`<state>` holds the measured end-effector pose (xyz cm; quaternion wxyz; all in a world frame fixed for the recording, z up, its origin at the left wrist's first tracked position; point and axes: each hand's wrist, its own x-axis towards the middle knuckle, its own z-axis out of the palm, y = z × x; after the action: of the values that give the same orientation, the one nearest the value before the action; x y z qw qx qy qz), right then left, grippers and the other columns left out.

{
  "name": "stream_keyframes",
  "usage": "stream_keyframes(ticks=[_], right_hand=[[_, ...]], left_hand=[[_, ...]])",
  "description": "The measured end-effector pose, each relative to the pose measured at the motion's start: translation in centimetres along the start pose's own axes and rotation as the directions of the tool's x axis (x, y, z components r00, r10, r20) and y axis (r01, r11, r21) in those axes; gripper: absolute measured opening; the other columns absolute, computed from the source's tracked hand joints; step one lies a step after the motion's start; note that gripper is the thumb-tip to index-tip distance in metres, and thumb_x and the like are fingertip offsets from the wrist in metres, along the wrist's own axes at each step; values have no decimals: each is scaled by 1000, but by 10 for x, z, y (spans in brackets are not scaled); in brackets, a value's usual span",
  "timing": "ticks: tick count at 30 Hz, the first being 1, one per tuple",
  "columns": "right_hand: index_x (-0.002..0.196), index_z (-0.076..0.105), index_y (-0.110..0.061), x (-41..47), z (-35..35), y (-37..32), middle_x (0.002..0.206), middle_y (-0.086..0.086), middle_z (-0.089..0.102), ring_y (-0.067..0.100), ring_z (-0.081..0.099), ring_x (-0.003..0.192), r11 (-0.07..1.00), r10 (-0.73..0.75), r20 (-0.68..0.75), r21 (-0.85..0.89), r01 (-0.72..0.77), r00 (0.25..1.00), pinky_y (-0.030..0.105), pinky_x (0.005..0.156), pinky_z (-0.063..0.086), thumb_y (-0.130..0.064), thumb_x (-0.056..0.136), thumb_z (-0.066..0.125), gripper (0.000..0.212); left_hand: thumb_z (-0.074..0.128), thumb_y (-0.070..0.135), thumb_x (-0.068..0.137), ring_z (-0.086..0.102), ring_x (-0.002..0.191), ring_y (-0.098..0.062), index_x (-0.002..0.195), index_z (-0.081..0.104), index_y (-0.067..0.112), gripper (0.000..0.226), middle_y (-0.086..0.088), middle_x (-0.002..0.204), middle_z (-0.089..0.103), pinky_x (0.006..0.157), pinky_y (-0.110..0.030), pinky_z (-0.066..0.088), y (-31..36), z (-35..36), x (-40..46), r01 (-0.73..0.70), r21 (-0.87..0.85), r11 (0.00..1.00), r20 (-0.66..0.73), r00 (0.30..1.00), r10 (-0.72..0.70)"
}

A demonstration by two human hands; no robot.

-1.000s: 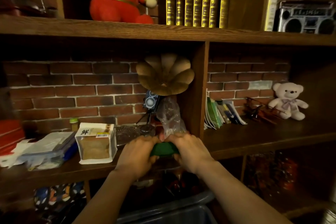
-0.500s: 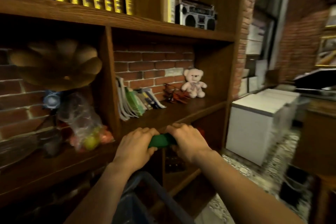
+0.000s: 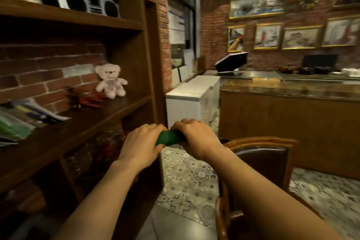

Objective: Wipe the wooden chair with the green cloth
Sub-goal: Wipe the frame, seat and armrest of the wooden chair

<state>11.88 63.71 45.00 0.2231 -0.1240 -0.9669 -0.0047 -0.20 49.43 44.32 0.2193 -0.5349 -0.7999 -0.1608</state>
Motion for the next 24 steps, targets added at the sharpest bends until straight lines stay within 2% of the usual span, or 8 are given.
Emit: stream_keyframes(ticks=[5, 10, 14, 21, 24], right_hand=[[122, 58, -26, -42, -8, 74, 112, 3, 66, 31, 64, 99, 994, 104, -28, -33, -105, 994, 43, 76, 53, -15, 86, 70, 40], [123, 58, -25, -72, 5, 124, 113, 3, 66, 31, 64, 100, 983, 181, -8, -32, -181, 983, 44, 76, 54, -14, 86, 70, 40], [125, 58, -24, -84, 32, 149, 115, 4, 65, 32, 63, 102, 972, 234, 46, -30, -232, 971, 46, 79, 54, -13, 85, 72, 43], [133, 54, -23, -96, 105, 182, 130, 6, 61, 33, 57, 118, 942, 335, 133, -25, -335, 933, 49, 87, 54, -9, 88, 68, 50], [137, 50, -26, -98, 144, 193, 131, 4, 59, 31, 54, 119, 928, 368, 206, -31, -370, 907, 46, 88, 52, -8, 87, 69, 57]], left_hand=[[75, 31, 81, 58, 99, -18, 115, 58, 36, 39, 11, 105, 64, 72, -35, 43, 69, 43, 40, -94, -55, 994, -6, 996, 94], [75, 30, 81, 58, 97, -17, 115, 58, 35, 38, 11, 104, 65, 71, -36, 44, 108, 91, 59, -144, -126, 981, 24, 989, 148], [77, 30, 80, 59, 93, -18, 112, 59, 33, 37, 10, 100, 66, 68, -35, 43, 118, 134, 65, -163, -163, 973, 62, 983, 175], [77, 30, 80, 58, 97, -18, 114, 58, 32, 40, 9, 104, 65, 72, -35, 44, 115, 225, 67, -149, -260, 954, 173, 965, 197], [77, 29, 80, 57, 98, -18, 116, 58, 31, 40, 8, 105, 65, 75, -34, 44, 108, 268, 65, -126, -299, 946, 219, 956, 197]])
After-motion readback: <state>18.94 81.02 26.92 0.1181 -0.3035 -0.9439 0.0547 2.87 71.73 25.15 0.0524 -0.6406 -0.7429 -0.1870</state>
